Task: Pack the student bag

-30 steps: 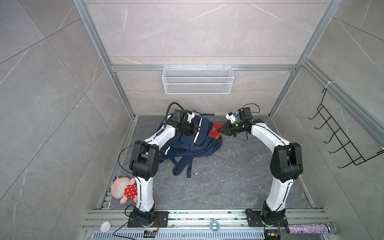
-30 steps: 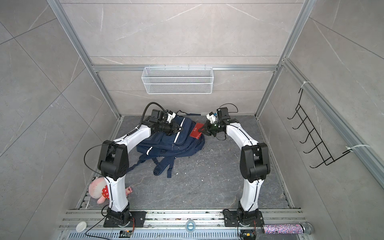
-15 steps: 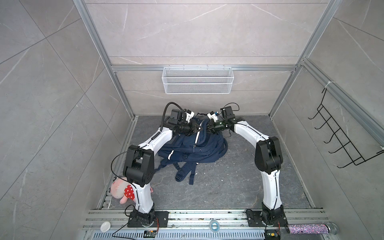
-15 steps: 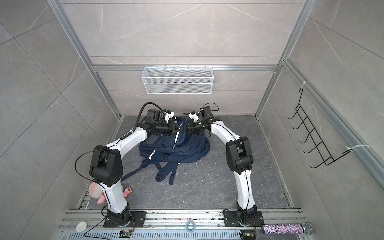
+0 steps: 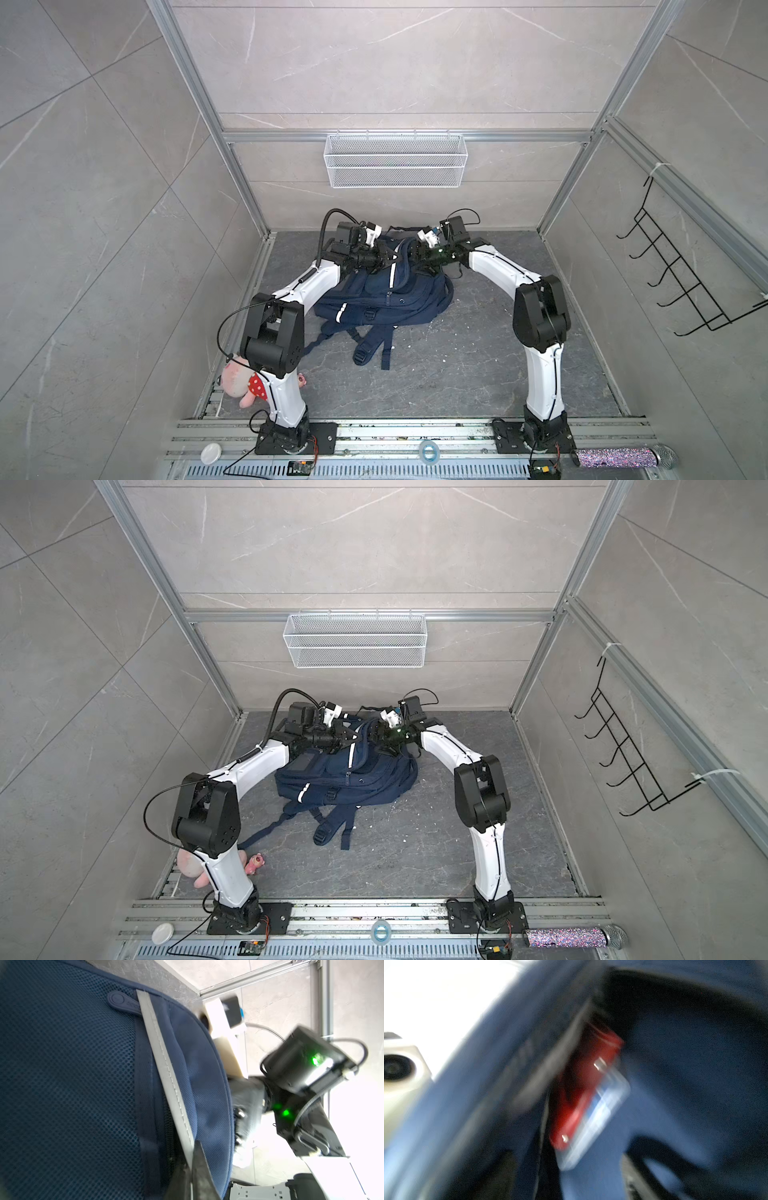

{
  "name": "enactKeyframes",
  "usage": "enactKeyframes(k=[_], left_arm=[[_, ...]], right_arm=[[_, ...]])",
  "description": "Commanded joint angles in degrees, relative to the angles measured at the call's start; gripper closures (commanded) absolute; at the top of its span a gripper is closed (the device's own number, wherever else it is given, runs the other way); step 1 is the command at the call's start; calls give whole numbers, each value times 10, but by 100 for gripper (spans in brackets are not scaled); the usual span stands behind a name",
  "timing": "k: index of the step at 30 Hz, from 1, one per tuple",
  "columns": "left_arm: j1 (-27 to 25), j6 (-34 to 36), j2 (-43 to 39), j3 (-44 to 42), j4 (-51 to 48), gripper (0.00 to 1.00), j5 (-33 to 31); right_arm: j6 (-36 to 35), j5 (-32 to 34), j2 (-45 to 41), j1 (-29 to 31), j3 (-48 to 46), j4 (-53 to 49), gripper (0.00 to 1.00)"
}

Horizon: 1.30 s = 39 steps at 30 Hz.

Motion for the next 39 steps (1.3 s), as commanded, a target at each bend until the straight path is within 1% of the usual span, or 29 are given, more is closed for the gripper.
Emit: enactKeyframes(k=[1,5,9,10,14,16,17,21,24,26,29,32,34,36,39], left_arm=[[11,-20,-15,3,53,100,9],[14,20,16,33,-12,100,-7],[12,31,42,55,-38,100,-11],[12,33,45,60,-45,97,-11],[13,51,23,61,-85,55,-24],[15,66,-3,52,-120,39,-36],[18,68,-20,42,-134,35,-37],[38,63,-92,-27,-181,34,-60],[63,64,-126,-74,-224,34,-86],[79,63,-136,-99,-228,35,-94],[100,57,-123,-112,-218,36,-88],[101,67,-87,-95,-215,36,-82],[102,63,-65,-90,-194,36,-68],[100,57,-48,-89,-174,36,-52],[96,55,-32,-90,-151,38,-26]], right_arm=[[-18,41,-100,-5,-43,-6,2],[-21,116,-177,-25,-113,-44,1],[-35,162,-224,-30,-153,-72,1],[-41,166,-226,-29,-154,-81,1],[-62,186,-223,-12,-144,-109,1],[-74,198,-213,8,-125,-126,2],[-82,208,-206,21,-113,-136,2],[-97,240,-182,69,-79,-174,4],[-107,265,-164,106,-59,-204,8],[-120,289,-150,134,-38,-232,10],[-134,318,-123,174,-8,-271,15],[-129,335,-100,201,5,-281,19],[-121,339,-88,212,8,-279,22],[-116,343,-75,221,13,-280,28],[-109,352,-59,231,12,-277,32]])
